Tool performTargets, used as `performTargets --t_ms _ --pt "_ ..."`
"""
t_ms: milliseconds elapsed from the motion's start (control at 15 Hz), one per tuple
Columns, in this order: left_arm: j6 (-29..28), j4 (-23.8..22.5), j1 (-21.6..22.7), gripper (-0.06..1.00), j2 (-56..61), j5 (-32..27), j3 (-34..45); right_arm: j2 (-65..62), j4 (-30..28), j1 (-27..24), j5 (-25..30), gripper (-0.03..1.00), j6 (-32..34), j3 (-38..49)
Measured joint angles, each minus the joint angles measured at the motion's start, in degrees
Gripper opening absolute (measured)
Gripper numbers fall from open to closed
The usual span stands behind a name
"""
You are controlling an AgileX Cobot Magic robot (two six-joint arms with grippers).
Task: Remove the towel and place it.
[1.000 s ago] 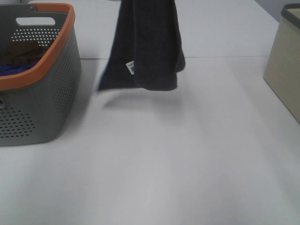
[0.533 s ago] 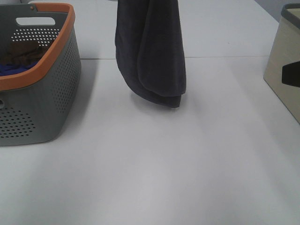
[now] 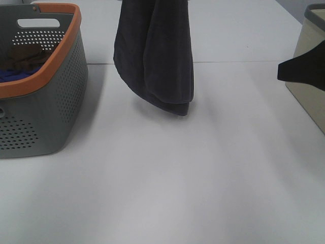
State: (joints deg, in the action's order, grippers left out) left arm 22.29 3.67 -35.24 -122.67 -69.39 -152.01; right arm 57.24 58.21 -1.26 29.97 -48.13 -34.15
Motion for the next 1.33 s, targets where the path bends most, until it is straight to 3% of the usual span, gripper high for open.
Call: performTargets --t_ms 200,267,333,667,933,1067,1333 --pt "0.0 0.0 0.0 0.0 0.0 1.09 0.0 8.77 0.8 3.21 -4.7 0.6 -2.35 -5.04" --pt "0.0 0.0 0.0 0.0 0.0 1.83 0.0 11.8 0.97 7.05 -7.33 0.6 -3.32 -7.1" --pt "-0.23 0.0 0.0 0.0 0.0 3.38 0.0 17.25 1.32 14.32 -12.03 0.6 -3.84 -10.54" --pt "-0.92 -0.17 0.0 0.0 0.0 4.35 0.0 21.6 6.47 25.95 -22.06 0.57 -3.67 -14.5" --pt "-1.03 -0.17 0.0 0.0 -0.11 4.35 0.0 22.75 11.23 35.87 -33.52 0.56 -3.61 -15.58" --pt "-1.03 -0.17 0.0 0.0 -1.03 4.47 0.0 26.64 14.15 41.25 -43.26 0.56 -2.92 -15.81" --pt "-1.26 -0.23 0.0 0.0 -1.2 4.47 0.0 32.26 14.73 41.65 -45.66 0.56 0.34 -15.81"
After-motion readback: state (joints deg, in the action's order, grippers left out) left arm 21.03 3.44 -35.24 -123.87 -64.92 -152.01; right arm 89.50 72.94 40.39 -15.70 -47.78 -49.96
